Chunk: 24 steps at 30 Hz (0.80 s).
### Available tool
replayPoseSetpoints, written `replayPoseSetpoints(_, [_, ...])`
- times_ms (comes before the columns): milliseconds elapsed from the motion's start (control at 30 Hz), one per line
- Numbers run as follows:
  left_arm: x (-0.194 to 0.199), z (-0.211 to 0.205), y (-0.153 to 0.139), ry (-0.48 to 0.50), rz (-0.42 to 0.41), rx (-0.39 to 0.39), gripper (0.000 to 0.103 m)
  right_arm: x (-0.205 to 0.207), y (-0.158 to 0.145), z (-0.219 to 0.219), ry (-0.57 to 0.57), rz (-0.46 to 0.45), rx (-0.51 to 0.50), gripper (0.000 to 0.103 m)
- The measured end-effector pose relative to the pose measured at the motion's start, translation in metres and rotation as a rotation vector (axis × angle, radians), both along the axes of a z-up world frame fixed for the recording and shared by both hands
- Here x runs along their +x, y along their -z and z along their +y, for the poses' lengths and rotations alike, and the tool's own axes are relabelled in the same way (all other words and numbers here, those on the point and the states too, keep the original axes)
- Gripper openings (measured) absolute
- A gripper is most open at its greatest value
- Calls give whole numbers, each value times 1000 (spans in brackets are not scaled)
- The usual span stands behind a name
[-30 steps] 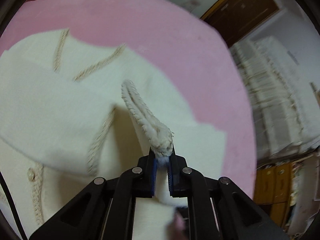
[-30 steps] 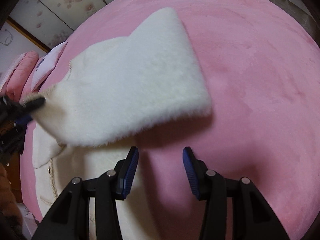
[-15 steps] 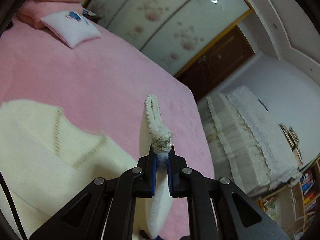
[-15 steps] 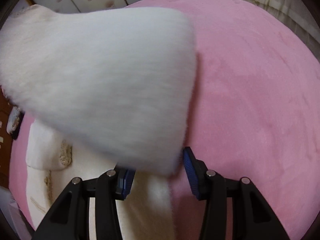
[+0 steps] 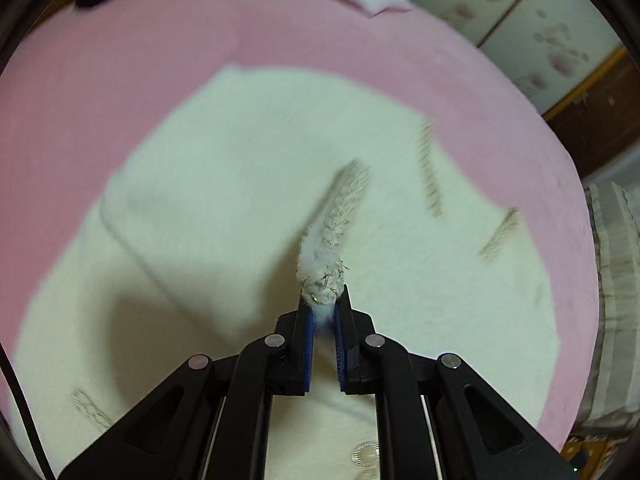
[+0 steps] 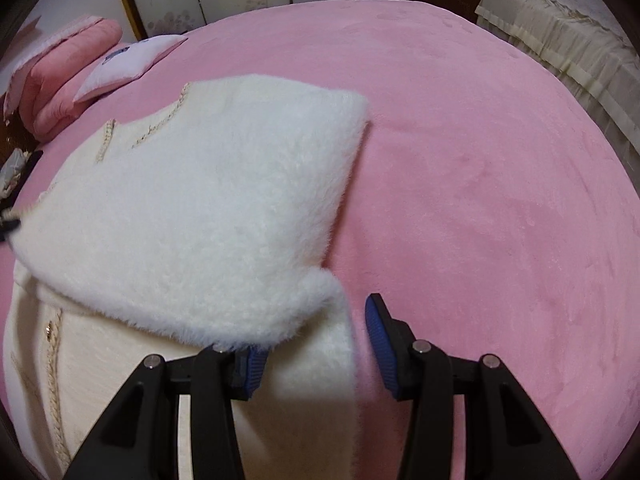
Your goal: Fold large clothes
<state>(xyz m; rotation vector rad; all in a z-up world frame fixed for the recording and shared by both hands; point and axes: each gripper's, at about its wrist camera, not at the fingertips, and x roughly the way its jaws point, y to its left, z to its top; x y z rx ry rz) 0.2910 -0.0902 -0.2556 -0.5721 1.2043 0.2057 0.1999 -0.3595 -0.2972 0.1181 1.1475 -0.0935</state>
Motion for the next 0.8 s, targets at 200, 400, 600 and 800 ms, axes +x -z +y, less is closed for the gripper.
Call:
replayPoseSetpoints(200, [-2, 0, 15, -17, 36, 3, 9, -27, -15, -8, -17, -91, 33, 27])
replayPoseSetpoints(400, [5, -6, 11, 66, 40, 85, 12, -29, -18, -33, 103, -84, 210, 15])
replayPoseSetpoints(600, [-1, -2, 3, 71, 73, 204, 24, -23, -17, -35, 173, 23, 226, 15])
replayPoseSetpoints(800, [-13, -16, -37, 117, 48, 365, 28, -31, -56, -27, 131, 45, 47, 15])
